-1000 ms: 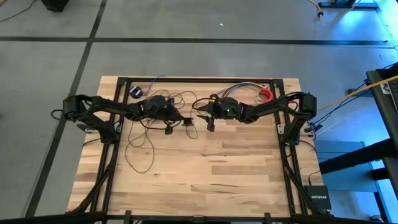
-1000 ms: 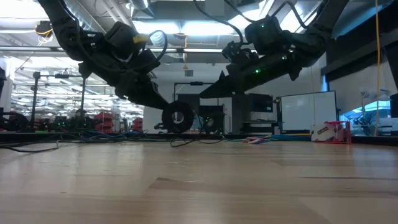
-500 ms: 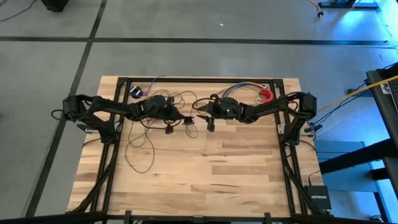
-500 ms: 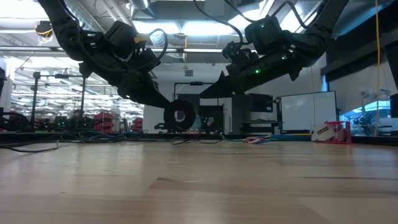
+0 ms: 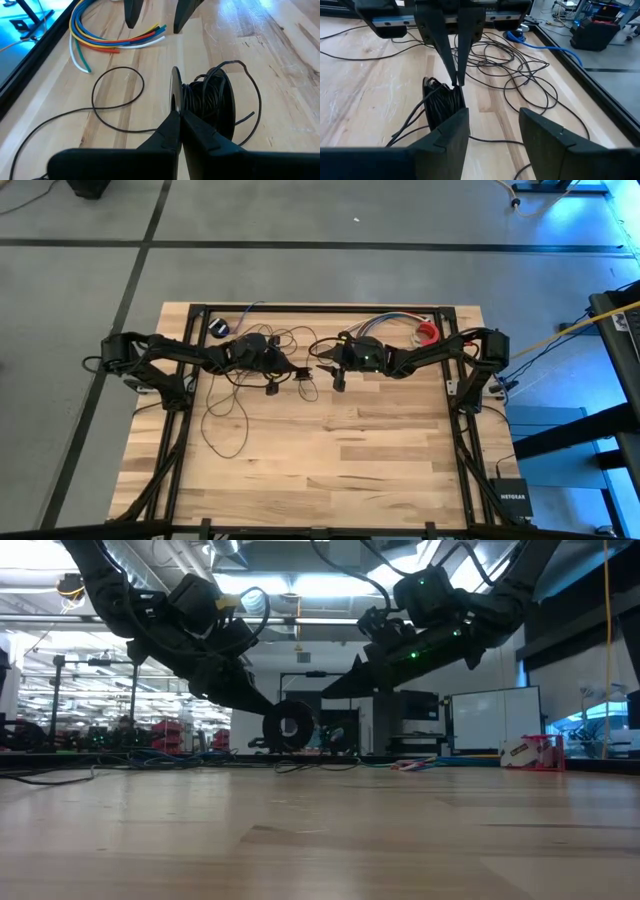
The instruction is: Coiling cords
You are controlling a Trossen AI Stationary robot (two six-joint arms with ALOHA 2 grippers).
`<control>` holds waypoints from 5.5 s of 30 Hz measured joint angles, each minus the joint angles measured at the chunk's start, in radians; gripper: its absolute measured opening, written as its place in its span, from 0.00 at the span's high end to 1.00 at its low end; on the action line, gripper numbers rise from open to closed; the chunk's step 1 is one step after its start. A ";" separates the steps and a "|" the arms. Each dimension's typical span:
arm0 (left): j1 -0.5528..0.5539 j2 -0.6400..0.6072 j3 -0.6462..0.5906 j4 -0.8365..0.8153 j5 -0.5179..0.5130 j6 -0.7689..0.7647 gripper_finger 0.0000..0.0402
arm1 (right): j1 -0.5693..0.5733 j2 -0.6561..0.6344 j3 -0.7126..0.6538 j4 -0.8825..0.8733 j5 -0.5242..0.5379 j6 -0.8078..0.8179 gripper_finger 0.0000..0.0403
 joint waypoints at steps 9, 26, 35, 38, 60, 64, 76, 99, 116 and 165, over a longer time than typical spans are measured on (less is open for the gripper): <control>0.000 0.000 0.000 -0.002 0.000 0.000 0.99 | 0.000 0.000 0.000 -0.001 -0.003 0.000 0.56; 0.000 0.000 0.000 0.022 0.000 -0.014 0.99 | 0.001 0.000 0.005 0.071 0.010 0.024 0.56; -0.030 0.000 0.000 0.159 0.000 -0.033 0.99 | 0.000 0.000 0.031 0.104 0.011 0.026 0.56; -0.034 0.000 0.000 0.188 0.001 -0.032 0.99 | 0.000 0.000 0.034 0.095 -0.025 0.012 0.56; -0.045 0.000 0.000 0.220 -0.002 -0.026 0.99 | 0.001 0.000 0.034 0.035 -0.165 -0.029 0.70; -0.055 0.000 0.000 0.245 -0.002 -0.022 0.99 | 0.001 0.000 0.034 0.027 -0.165 -0.030 0.82; -0.059 0.000 0.000 0.246 -0.003 -0.034 0.98 | 0.001 0.000 0.034 0.025 -0.137 -0.056 0.98; -0.057 -0.382 0.001 -0.116 -0.168 -0.081 0.60 | -0.001 -0.180 0.034 0.088 0.129 -0.073 0.99; -0.105 -0.257 0.001 0.041 -0.181 -0.113 0.63 | -0.001 -0.201 0.140 0.078 0.222 -0.161 0.99; -0.091 0.268 0.158 0.449 -0.389 -0.275 0.84 | 0.000 -0.200 0.141 0.102 0.231 -0.236 0.99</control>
